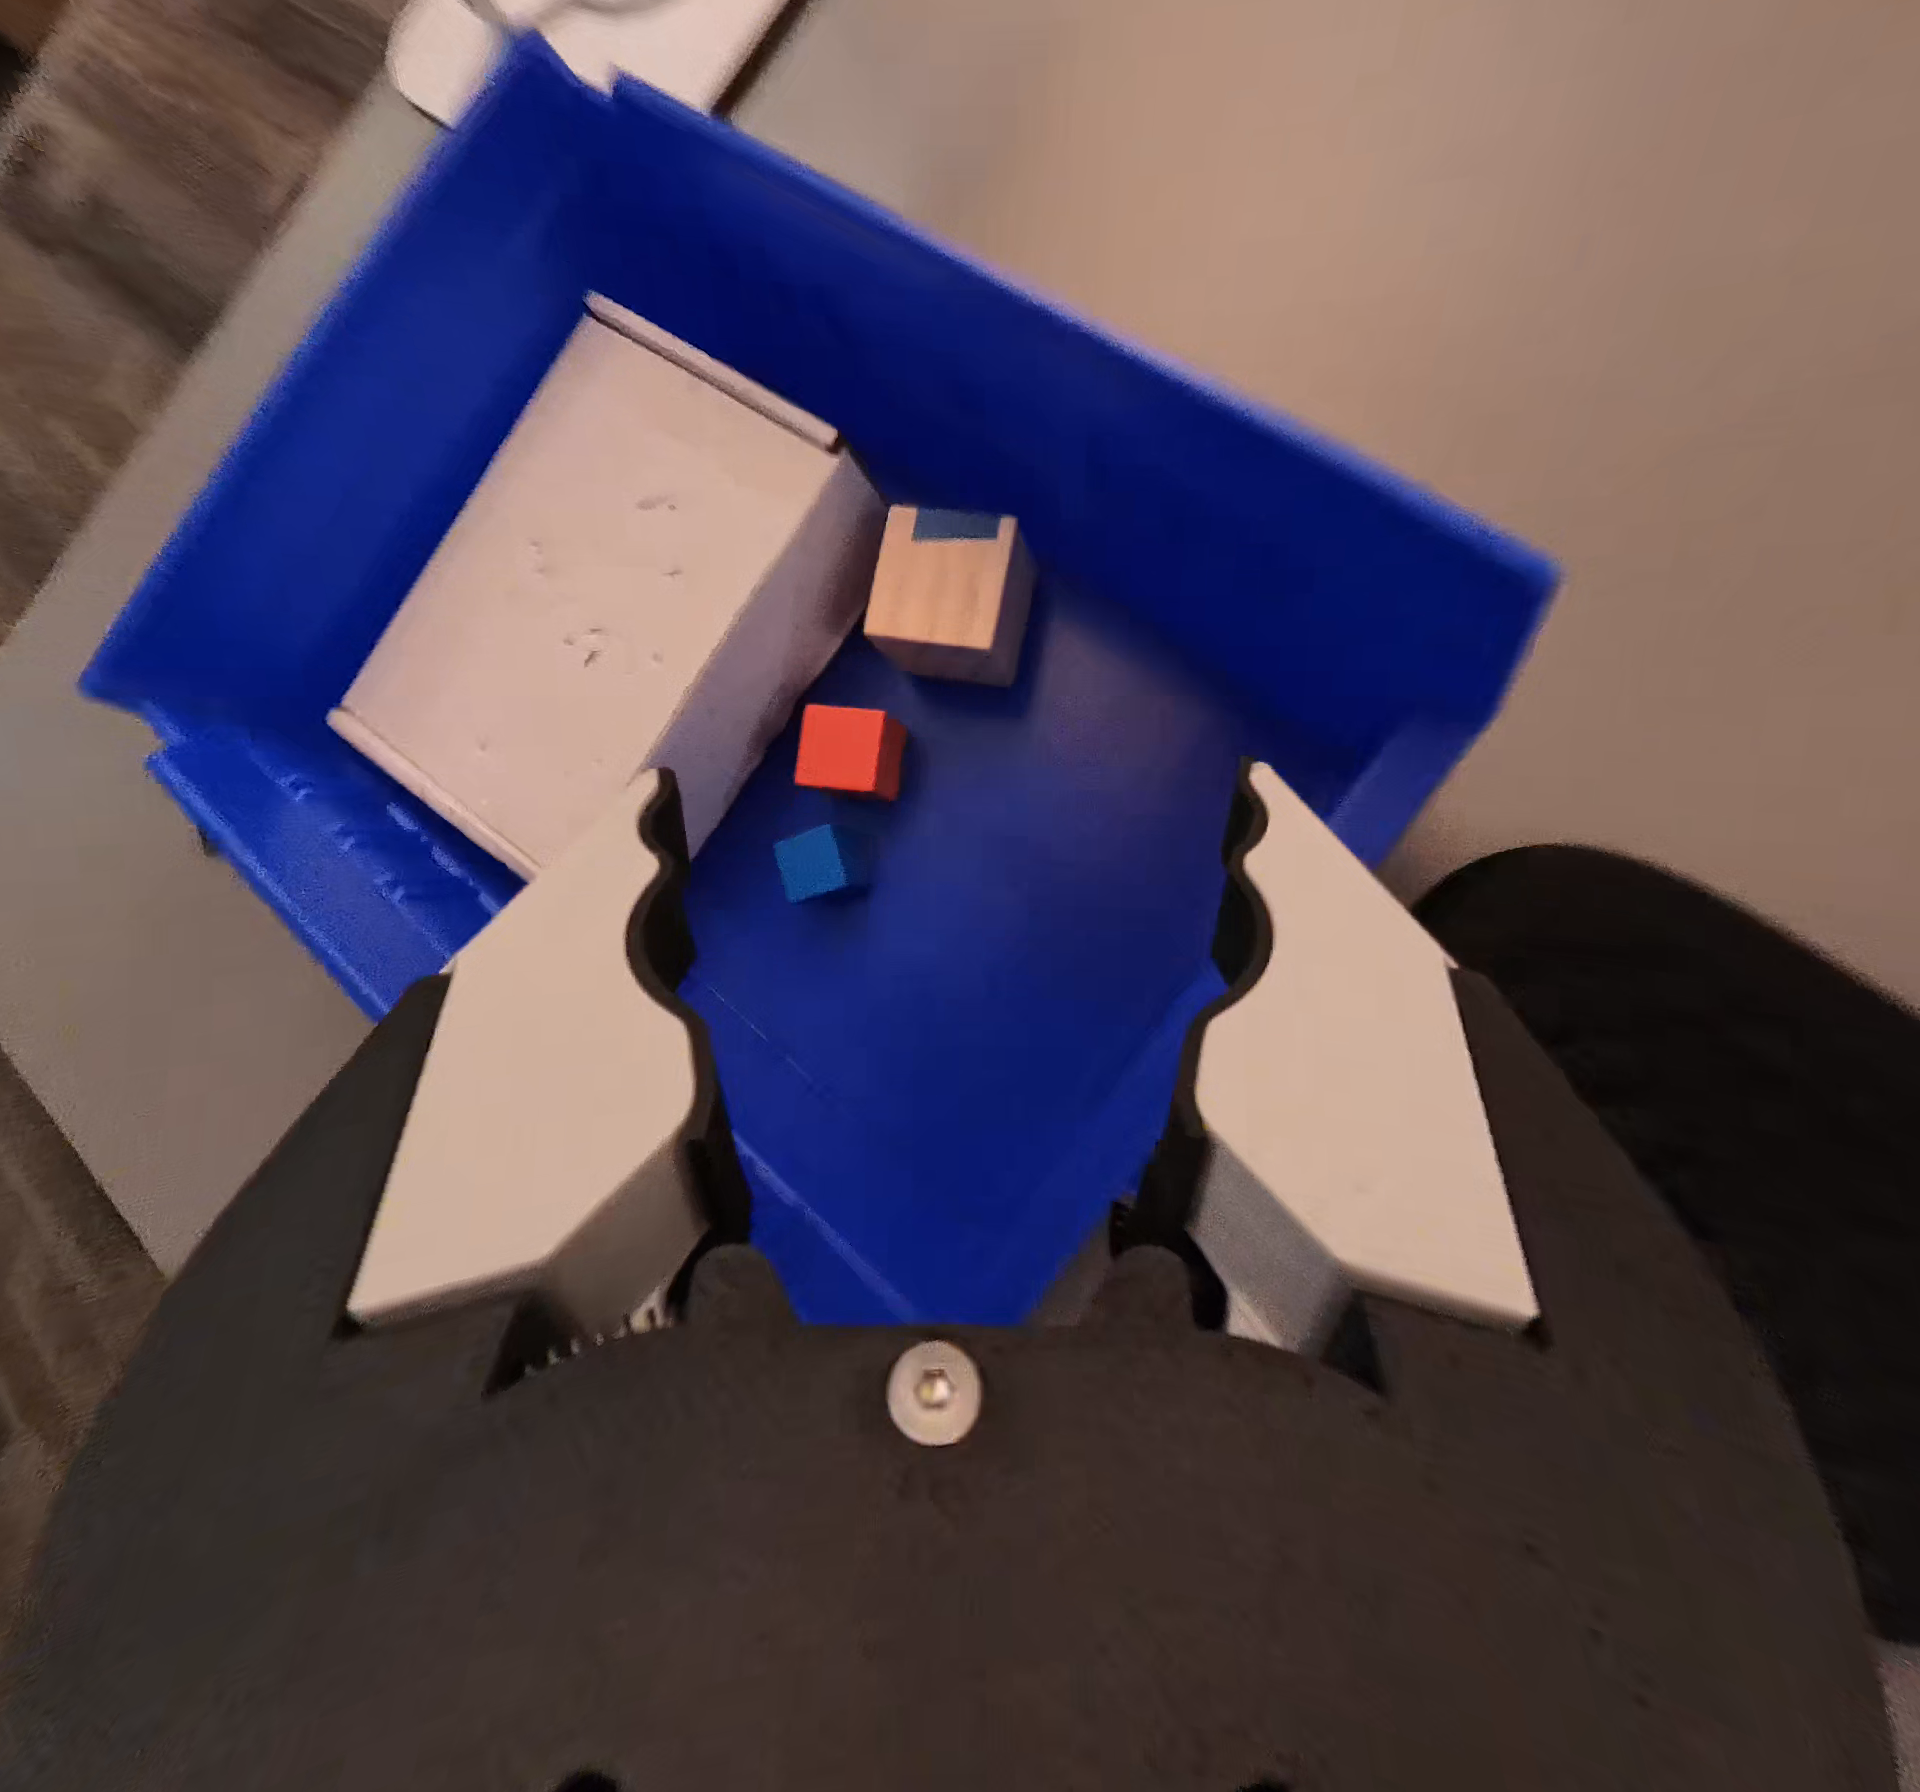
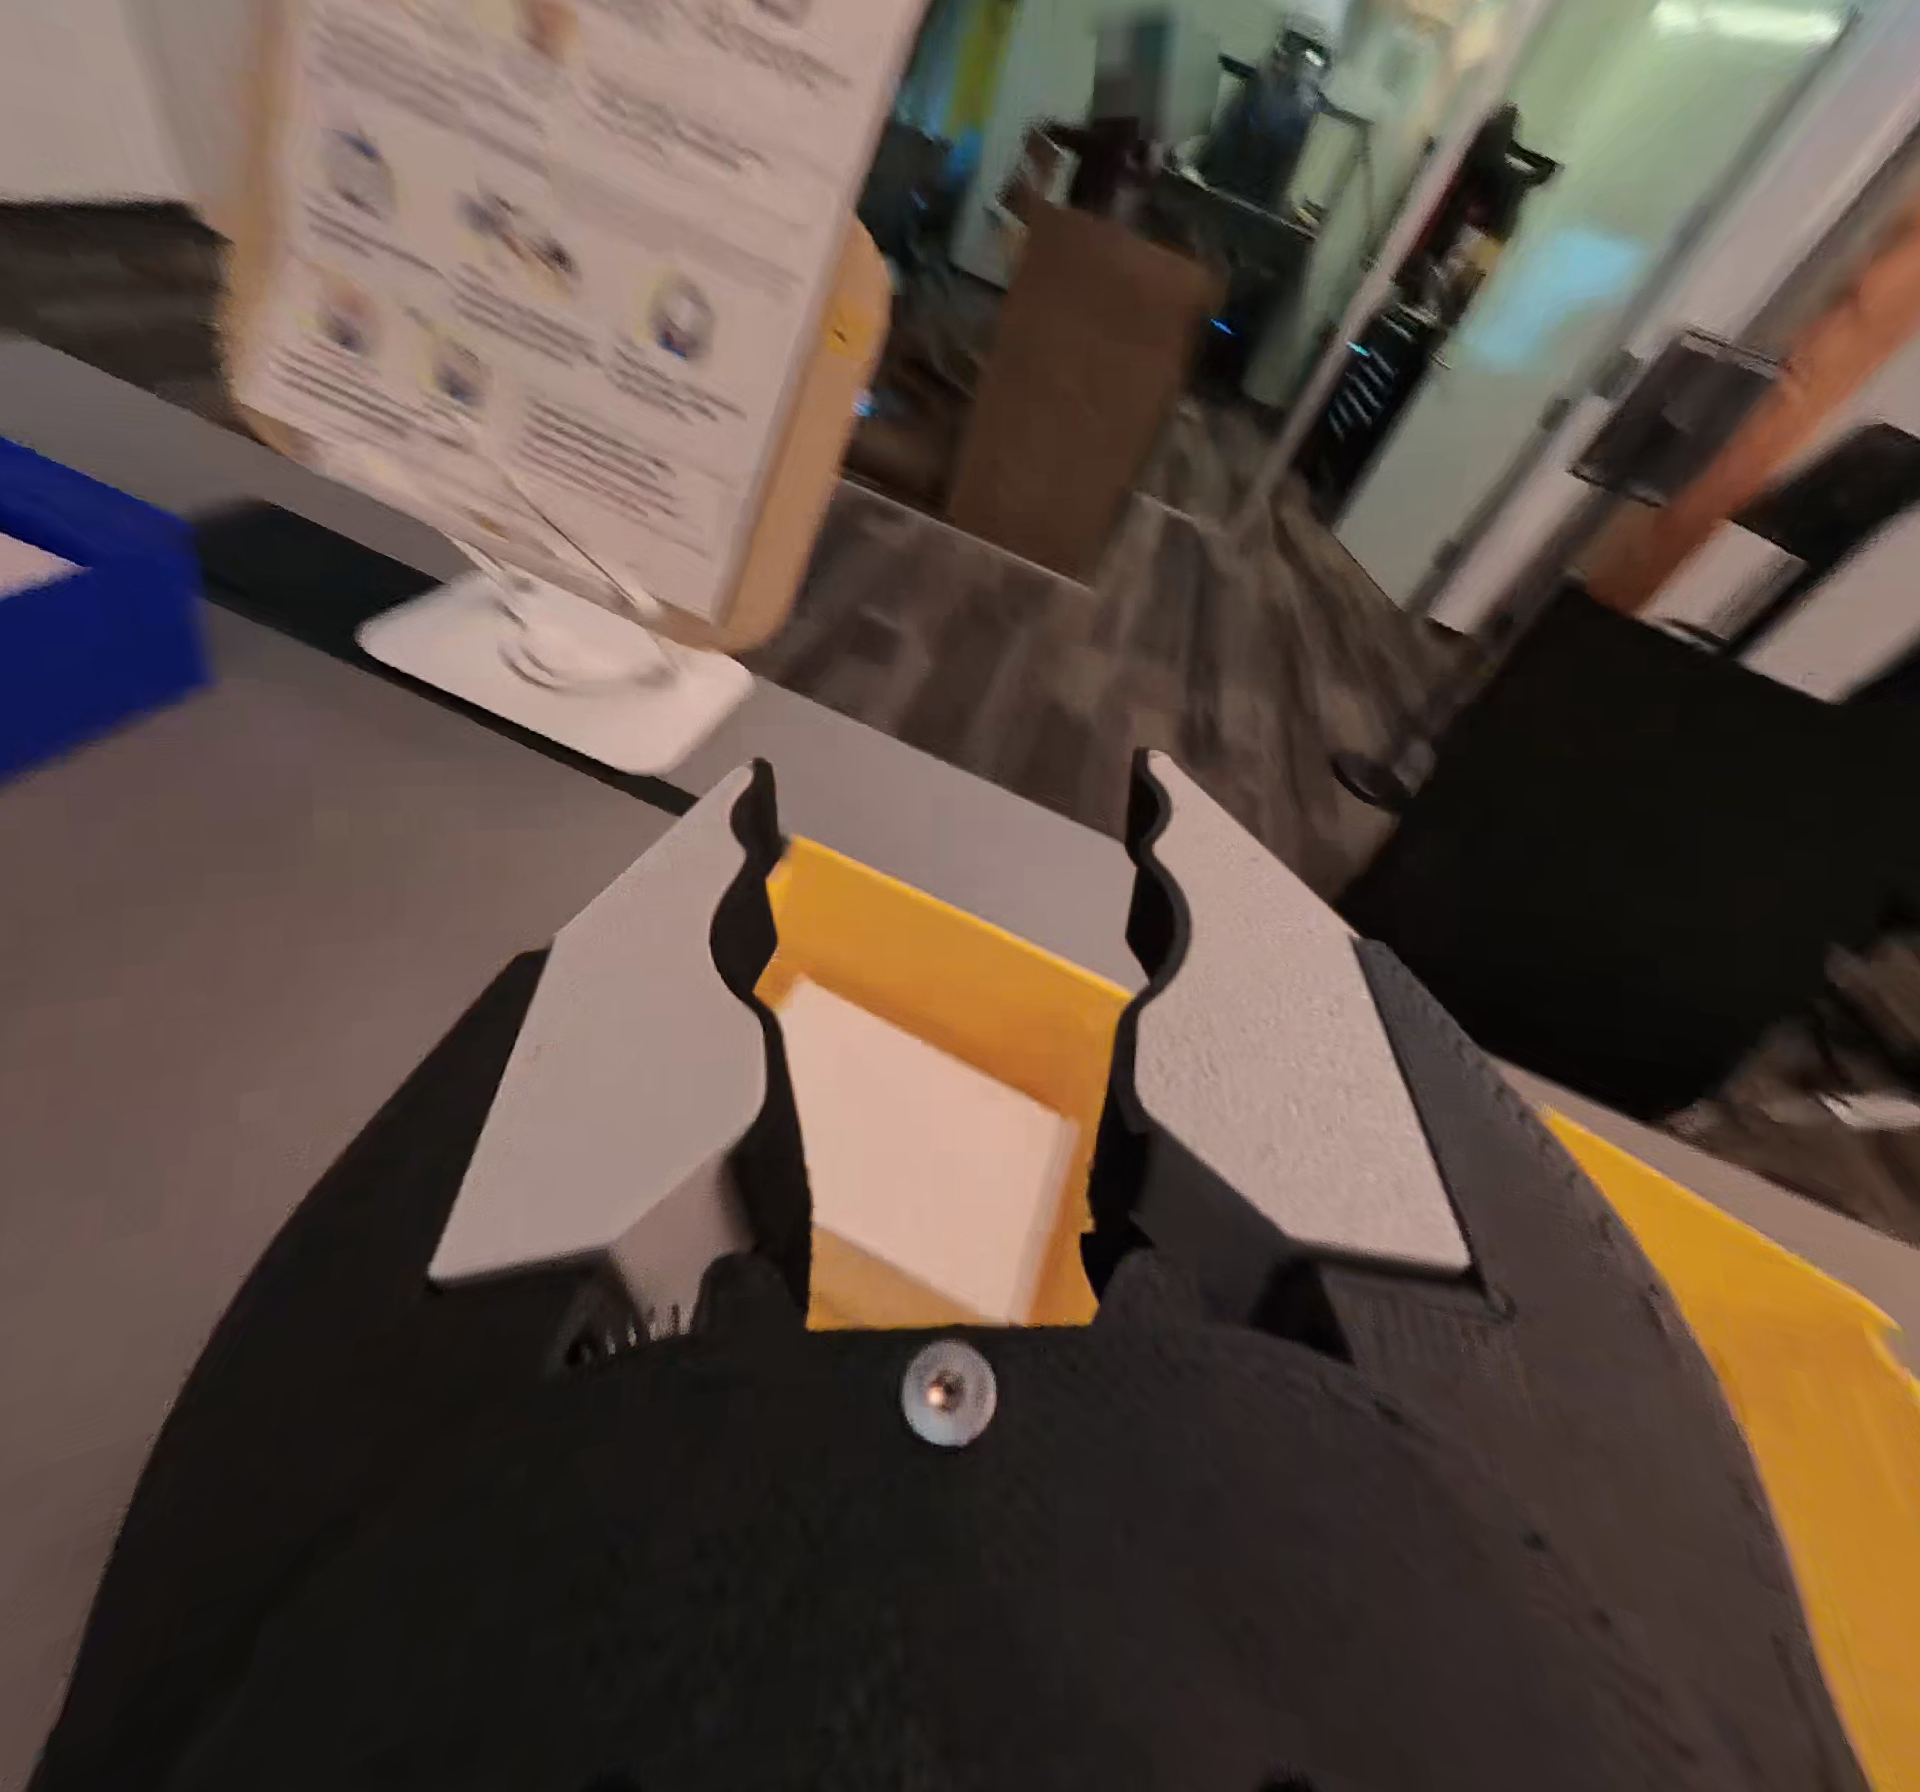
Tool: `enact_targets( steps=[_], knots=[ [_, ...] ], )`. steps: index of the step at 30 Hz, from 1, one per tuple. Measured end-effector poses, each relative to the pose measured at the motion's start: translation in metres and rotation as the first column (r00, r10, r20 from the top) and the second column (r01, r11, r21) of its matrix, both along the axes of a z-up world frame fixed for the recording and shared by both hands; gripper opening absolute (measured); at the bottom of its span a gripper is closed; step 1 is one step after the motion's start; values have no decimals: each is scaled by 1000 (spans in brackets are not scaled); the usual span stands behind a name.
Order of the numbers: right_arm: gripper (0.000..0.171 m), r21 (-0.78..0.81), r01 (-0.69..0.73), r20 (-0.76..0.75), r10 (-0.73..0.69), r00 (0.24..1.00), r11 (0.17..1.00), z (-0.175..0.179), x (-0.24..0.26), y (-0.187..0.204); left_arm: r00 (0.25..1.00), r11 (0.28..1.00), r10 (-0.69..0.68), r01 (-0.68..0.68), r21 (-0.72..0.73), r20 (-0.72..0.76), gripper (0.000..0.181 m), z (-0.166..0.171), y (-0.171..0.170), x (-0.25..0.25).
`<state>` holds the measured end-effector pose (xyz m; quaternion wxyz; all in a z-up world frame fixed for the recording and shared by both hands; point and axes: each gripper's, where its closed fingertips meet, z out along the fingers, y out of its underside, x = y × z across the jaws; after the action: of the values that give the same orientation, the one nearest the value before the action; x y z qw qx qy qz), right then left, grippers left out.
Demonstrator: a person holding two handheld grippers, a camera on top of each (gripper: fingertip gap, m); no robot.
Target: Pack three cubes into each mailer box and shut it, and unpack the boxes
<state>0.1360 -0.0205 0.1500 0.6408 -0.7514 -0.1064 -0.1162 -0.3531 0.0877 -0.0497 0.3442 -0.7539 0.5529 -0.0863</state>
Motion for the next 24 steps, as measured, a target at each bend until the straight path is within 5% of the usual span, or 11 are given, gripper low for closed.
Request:
enact_targets(
  steps=[1, 5, 15, 24],
  knots=[
    [69, 9, -48, -16, 48, 999, 999, 6, -13, 6, 998, 1000, -18, 18, -4, -58, 103, -9, 10, 1],
    [71, 29, -160, -47, 161, 986, 987, 7, -41, 28, 986, 996, -78, 84, 36, -147, 94, -15, 49, 15],
    [71, -111, -221, -94, 212, 973, 969, -44, -30, 58, 798, 975, -221, 177, -132, -561, 137, -63, 122, 5],
    [71, -224, -202, -89, 186, 978, 953, -77, -25, 76, 795, 946, -309, 200, -257, -522, 137, -82, 135, 19]
  ],
)
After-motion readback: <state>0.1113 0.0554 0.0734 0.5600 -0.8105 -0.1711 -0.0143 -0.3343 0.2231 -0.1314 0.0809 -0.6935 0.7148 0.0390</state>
